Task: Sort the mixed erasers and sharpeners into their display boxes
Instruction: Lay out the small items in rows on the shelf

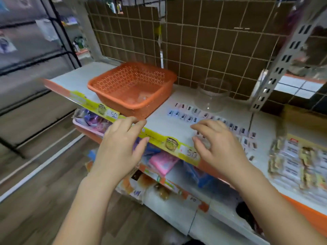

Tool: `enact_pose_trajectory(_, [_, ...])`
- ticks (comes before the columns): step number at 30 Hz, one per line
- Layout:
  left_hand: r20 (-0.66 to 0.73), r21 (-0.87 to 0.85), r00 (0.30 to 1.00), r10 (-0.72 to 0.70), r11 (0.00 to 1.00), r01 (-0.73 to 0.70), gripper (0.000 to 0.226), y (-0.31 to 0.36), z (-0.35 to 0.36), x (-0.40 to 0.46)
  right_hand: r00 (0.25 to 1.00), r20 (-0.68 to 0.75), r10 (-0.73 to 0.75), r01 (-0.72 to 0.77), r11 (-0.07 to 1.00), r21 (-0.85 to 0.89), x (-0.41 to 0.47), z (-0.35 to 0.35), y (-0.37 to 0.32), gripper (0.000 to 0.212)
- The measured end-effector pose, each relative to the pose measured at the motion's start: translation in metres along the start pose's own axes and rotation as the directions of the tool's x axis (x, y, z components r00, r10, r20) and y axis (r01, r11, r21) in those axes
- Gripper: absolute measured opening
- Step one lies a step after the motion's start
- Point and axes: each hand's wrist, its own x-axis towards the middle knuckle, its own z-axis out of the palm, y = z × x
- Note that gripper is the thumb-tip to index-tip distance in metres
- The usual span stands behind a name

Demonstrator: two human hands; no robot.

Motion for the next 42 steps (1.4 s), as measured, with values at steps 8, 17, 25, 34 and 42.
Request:
enact_pose_trajectory(8, [0.026, 0.115, 0.998, -0.051, 0.992, 0.048, 0.049, -0.099, -0.006, 0.044, 0.999, 0.018, -0.030, 0.029, 0.997, 0.065, 0.102, 0.052, -0.016, 0.030])
enact_pose_trajectory(17, [0.161, 0.123, 0.986, -0.055, 0.992, 0.035, 0.055, -0.175, 0.014, 0.138, 0.959, 0.278, 0.046, -0.068, 0.995, 0.069, 0.218, 0.098, -0.006, 0.028])
enact_pose_trajectory(25, [0.684, 0.090, 0.727, -0.053, 0.996, -0.012, 0.046, -0.195, 0.059, 0.212, 0.704, 0.669, 0.239, -0.179, 0.971, -0.159, 0.282, 0.159, 0.000, 0.029])
enact_pose_trajectory(34, [0.867, -0.006, 0.475, 0.154, 0.955, -0.298, 0.046, -0.198, 0.084, 0.240, 0.550, 0.758, 0.351, -0.132, 0.932, -0.337, 0.283, 0.166, -0.013, 0.033])
enact_pose_trajectory(42, [0.862, -0.048, 0.457, 0.218, 0.933, -0.356, 0.053, -0.200, 0.090, 0.238, 0.576, 0.744, 0.340, -0.101, 0.932, -0.348, 0.281, 0.168, -0.017, 0.030])
